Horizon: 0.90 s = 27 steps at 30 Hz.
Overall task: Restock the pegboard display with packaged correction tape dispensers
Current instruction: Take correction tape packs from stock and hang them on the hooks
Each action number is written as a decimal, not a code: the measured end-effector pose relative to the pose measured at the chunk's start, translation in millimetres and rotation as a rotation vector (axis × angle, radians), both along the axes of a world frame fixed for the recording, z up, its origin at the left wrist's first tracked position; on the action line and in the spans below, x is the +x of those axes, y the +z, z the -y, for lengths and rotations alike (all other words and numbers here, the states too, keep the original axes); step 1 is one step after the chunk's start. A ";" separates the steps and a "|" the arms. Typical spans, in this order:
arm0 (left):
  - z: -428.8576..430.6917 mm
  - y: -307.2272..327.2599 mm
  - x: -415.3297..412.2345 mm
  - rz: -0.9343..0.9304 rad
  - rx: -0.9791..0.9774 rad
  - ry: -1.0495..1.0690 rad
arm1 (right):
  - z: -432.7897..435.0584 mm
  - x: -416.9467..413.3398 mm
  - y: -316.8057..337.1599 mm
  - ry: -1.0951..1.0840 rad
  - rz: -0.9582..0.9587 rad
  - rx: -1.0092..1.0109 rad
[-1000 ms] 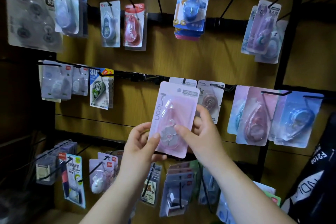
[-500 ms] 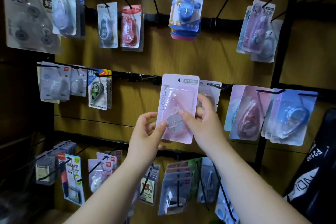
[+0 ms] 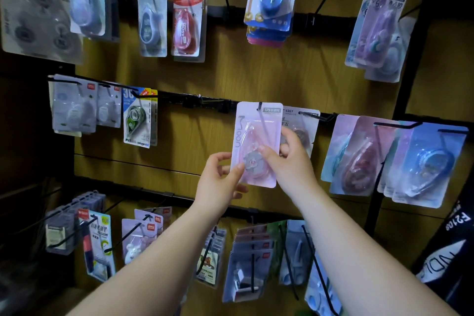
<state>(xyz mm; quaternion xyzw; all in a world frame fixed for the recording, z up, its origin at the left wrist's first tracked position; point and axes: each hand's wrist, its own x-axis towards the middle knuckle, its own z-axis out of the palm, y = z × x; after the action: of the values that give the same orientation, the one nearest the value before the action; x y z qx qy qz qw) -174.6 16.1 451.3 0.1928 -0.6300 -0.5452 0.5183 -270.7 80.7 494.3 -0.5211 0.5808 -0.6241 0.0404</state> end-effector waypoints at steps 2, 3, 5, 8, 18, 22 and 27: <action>9.4 2.2 -8.4 0.026 0.001 0.012 | 10.7 -6.1 0.9 -0.026 0.013 0.017; 14.5 2.4 -12.3 0.049 -0.004 0.025 | 15.7 -9.5 1.2 -0.037 0.019 0.026; 25.7 2.1 -19.6 0.123 -0.047 0.090 | 24.7 -15.6 2.0 -0.058 0.019 0.046; 40.1 2.6 -26.7 0.224 -0.118 0.179 | 36.3 -21.3 1.5 -0.091 -0.004 0.054; 29.6 -25.7 -6.6 0.251 -0.094 0.148 | 16.7 -21.9 -18.3 -0.163 0.009 0.140; -1.6 -50.0 37.8 0.072 -0.104 0.149 | -14.8 -13.9 -53.4 -0.216 0.065 0.128; -51.5 -116.7 87.8 0.065 -0.089 0.149 | -55.8 10.1 -122.4 -0.110 0.151 0.212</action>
<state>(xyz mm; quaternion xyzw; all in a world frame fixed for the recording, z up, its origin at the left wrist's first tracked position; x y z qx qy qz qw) -86.9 67.6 334.6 0.2337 -0.6541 -0.4698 0.5448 -260.6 136.4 371.9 -0.4327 0.6667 -0.5978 0.1046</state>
